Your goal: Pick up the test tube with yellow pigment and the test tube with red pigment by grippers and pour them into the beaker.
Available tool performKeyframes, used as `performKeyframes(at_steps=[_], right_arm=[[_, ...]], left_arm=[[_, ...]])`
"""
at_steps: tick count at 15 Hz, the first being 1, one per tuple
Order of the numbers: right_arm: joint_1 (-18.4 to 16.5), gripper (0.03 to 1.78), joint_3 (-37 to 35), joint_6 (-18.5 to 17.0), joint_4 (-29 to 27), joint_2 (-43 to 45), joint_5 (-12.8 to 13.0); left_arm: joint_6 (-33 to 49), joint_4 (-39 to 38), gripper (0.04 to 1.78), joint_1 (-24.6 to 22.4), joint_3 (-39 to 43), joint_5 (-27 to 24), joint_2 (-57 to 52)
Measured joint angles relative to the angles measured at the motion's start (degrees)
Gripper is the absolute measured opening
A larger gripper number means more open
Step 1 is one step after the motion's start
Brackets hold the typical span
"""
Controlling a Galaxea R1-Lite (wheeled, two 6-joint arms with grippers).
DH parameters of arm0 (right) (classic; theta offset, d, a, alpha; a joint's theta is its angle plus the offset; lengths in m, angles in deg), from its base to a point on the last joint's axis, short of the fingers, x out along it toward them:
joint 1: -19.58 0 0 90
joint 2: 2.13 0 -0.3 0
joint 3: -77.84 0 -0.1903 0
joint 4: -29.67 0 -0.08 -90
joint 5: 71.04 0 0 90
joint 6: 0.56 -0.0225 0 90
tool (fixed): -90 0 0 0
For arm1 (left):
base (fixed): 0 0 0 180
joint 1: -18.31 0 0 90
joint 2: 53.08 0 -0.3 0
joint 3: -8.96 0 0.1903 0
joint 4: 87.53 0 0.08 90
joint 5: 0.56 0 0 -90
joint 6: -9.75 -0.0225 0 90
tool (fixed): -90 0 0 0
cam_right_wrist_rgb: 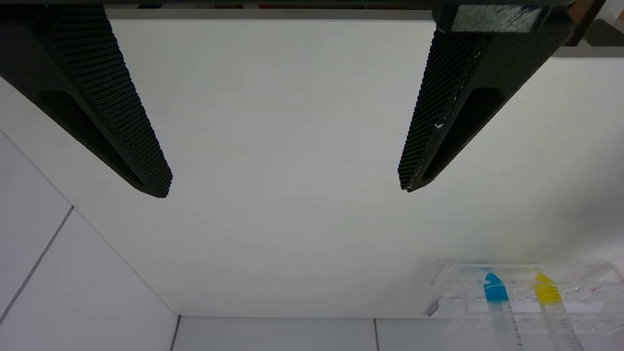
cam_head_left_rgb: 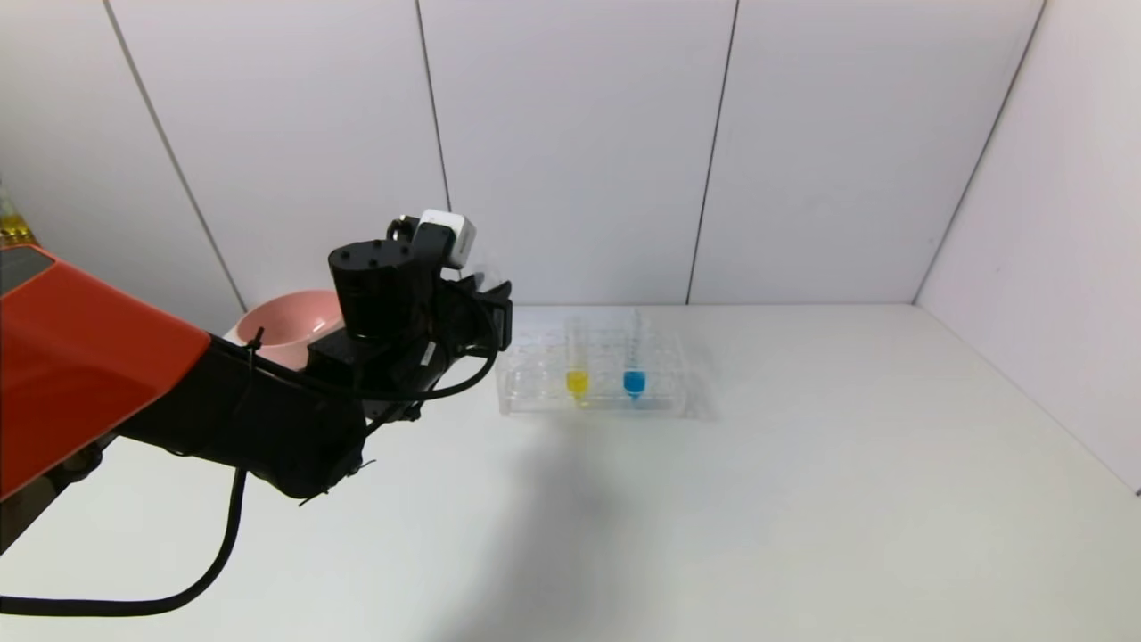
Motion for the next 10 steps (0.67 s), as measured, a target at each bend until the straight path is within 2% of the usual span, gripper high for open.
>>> performKeyframes(at_steps=[5,10], right_arm=[[0.0,1.7,0.0,0.0,0.0,0.0,0.0],[0.0,1.7,0.0,0.0,0.0,0.0,-0.02]], left_arm=[[0.13,5.27,0.47,-1.07,-0.3,0.09,-4.8],[0.13,8.96,0.47,-5.16,-1.27,-0.13,-8.02]])
